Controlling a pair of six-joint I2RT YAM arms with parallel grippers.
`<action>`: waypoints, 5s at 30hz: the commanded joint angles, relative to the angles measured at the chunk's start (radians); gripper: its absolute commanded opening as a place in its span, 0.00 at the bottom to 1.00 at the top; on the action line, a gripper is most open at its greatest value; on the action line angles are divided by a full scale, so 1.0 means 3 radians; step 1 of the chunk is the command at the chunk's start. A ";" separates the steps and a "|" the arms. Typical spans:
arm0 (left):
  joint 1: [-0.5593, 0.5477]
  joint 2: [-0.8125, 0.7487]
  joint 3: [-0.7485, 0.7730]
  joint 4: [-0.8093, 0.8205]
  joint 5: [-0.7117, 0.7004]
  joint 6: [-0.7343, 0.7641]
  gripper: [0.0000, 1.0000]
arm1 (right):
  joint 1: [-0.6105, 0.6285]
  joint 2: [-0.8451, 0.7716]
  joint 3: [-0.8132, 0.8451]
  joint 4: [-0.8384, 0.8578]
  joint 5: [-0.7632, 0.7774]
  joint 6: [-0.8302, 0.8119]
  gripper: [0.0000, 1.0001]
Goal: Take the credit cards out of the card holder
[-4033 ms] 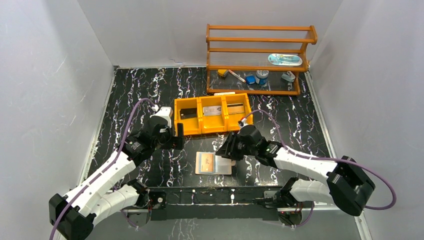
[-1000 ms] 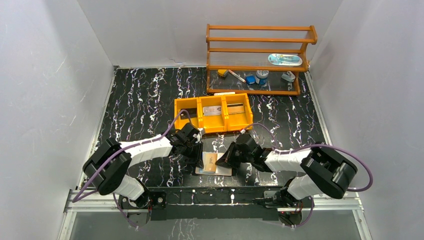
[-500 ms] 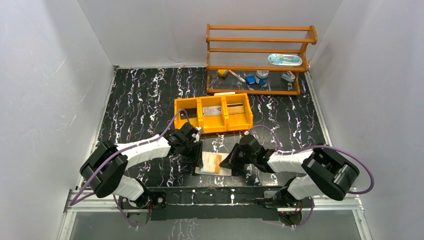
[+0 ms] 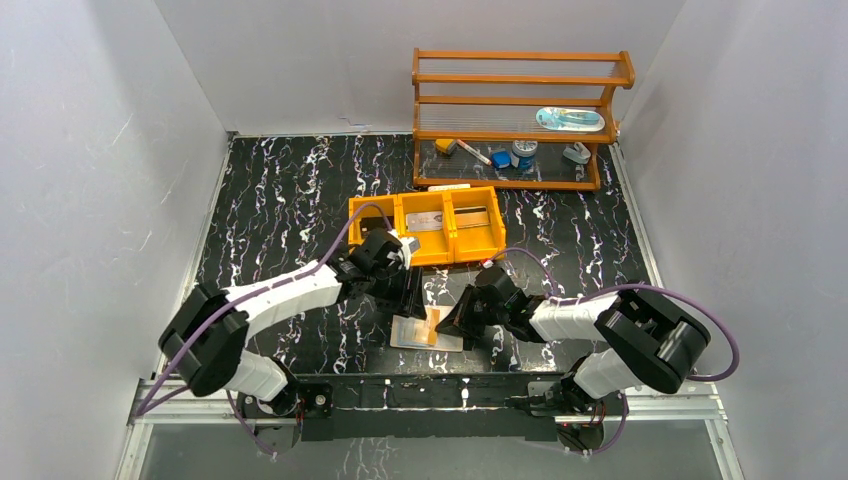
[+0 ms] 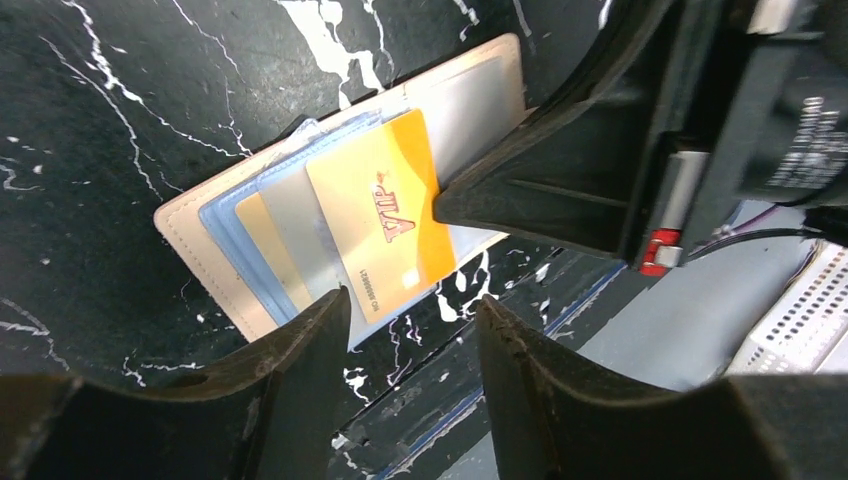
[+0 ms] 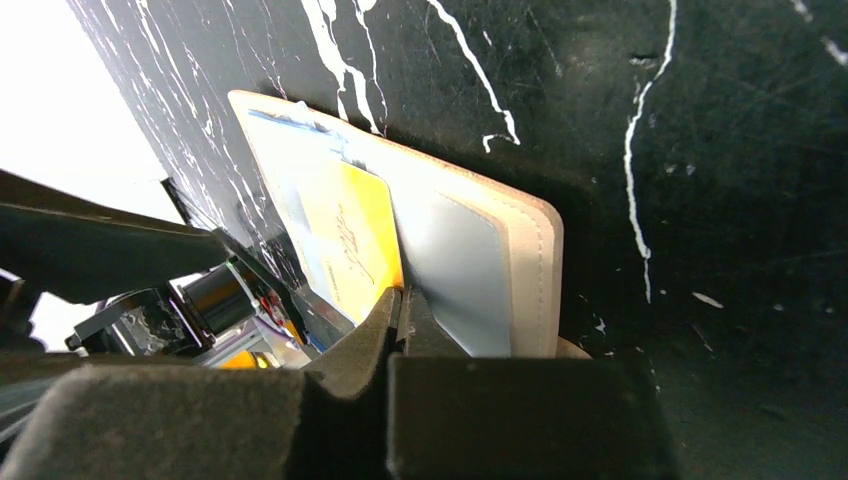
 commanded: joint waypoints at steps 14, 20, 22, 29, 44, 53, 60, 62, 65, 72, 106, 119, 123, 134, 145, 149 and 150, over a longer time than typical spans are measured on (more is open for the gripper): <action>-0.0063 0.0444 -0.0223 0.0028 0.0075 -0.0003 0.23 | -0.0001 -0.0022 0.0032 0.0036 0.0032 0.0018 0.12; -0.0062 0.0480 -0.0312 -0.0064 -0.0069 -0.0007 0.16 | -0.0001 -0.0047 -0.0148 0.0373 0.0019 0.0161 0.29; -0.0063 0.0482 -0.0321 -0.0077 -0.0073 -0.0001 0.15 | -0.0001 0.0003 -0.0202 0.0507 -0.0013 0.0199 0.30; -0.0062 0.0469 -0.0287 -0.0127 -0.0120 0.0002 0.13 | -0.0004 0.0085 -0.0213 0.0641 -0.0063 0.0166 0.16; -0.0062 0.0308 -0.0099 -0.0228 -0.0180 0.0034 0.17 | -0.0001 -0.0405 -0.0170 -0.0044 0.0249 0.0041 0.05; -0.0063 0.0204 0.0344 -0.0310 -0.0103 0.0098 0.38 | -0.0006 -0.0292 -0.0121 -0.0112 0.0237 0.0011 0.06; -0.0063 0.0389 0.0213 -0.0195 0.0183 0.0104 0.39 | -0.0011 -0.0240 -0.0130 -0.0042 0.0200 0.0042 0.08; -0.0063 0.0439 0.0122 -0.0143 0.0239 0.0098 0.37 | -0.0012 -0.0223 -0.0150 0.0036 0.0167 0.0082 0.08; -0.0066 0.0501 -0.0016 -0.0060 0.0222 0.0063 0.32 | -0.0012 -0.0202 -0.0181 0.0131 0.0135 0.0119 0.09; -0.0071 0.0634 -0.0083 -0.0060 0.0130 0.0049 0.21 | -0.0021 -0.0178 -0.0270 0.0316 0.0114 0.0221 0.23; -0.0102 0.0289 0.0312 -0.0230 0.0055 0.0114 0.35 | -0.0060 -0.0327 -0.0370 0.0225 0.0210 0.0135 0.07; -0.0156 0.0744 0.0200 -0.0063 0.0145 0.0082 0.31 | -0.0112 -0.0134 -0.0566 0.0791 0.0074 0.0383 0.16; -0.0165 0.0815 0.0149 -0.0062 0.0128 0.0106 0.27 | -0.0113 -0.0095 -0.0586 0.0889 0.0046 0.0409 0.19; -0.0176 0.0818 0.0081 -0.0068 0.0076 0.0074 0.22 | -0.0119 0.0029 -0.0563 0.1141 -0.0021 0.0410 0.25; -0.0176 0.0709 0.0096 -0.0160 -0.0055 0.0063 0.22 | -0.0136 -0.0391 -0.0570 0.0602 0.0213 0.0260 0.05; -0.0173 0.0632 0.0113 -0.0189 -0.0100 0.0059 0.22 | -0.0152 -0.0690 -0.0504 0.0153 0.0365 0.0106 0.04; -0.0175 0.0609 0.0125 -0.0197 -0.0107 0.0054 0.23 | -0.0158 -0.0760 -0.0494 0.0073 0.0396 0.0075 0.04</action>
